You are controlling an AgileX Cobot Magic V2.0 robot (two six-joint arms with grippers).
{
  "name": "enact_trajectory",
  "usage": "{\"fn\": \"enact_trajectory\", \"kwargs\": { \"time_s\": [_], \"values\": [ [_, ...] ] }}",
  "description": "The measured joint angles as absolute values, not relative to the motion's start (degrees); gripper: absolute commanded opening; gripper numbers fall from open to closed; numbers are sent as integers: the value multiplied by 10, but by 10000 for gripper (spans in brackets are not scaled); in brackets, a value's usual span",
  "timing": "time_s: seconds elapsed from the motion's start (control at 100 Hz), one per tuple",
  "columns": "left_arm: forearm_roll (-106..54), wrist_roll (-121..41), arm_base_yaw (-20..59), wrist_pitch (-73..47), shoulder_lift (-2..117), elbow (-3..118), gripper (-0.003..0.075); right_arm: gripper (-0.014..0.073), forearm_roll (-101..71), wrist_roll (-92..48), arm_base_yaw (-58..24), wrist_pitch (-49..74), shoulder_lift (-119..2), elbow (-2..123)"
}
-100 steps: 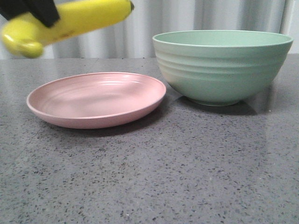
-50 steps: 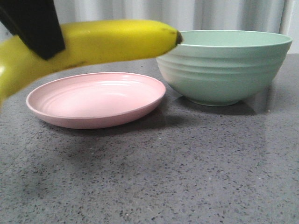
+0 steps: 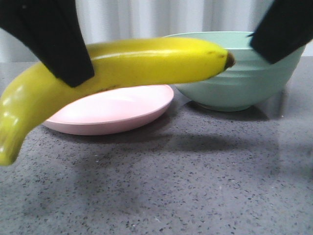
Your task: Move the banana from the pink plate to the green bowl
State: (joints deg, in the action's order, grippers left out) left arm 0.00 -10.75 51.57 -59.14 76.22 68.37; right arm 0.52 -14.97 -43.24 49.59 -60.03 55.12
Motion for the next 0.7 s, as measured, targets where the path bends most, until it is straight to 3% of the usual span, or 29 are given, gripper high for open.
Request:
{"fn": "enact_trajectory", "kwargs": {
  "time_s": [0.16, 0.7],
  "values": [
    [0, -111, 517, -594, 749, 684, -19, 327, 5, -156, -457, 493, -640, 585],
    [-28, -138, 517, -617, 744, 681, -18, 325, 7, -157, -475, 452, -721, 616]
  ]
}}
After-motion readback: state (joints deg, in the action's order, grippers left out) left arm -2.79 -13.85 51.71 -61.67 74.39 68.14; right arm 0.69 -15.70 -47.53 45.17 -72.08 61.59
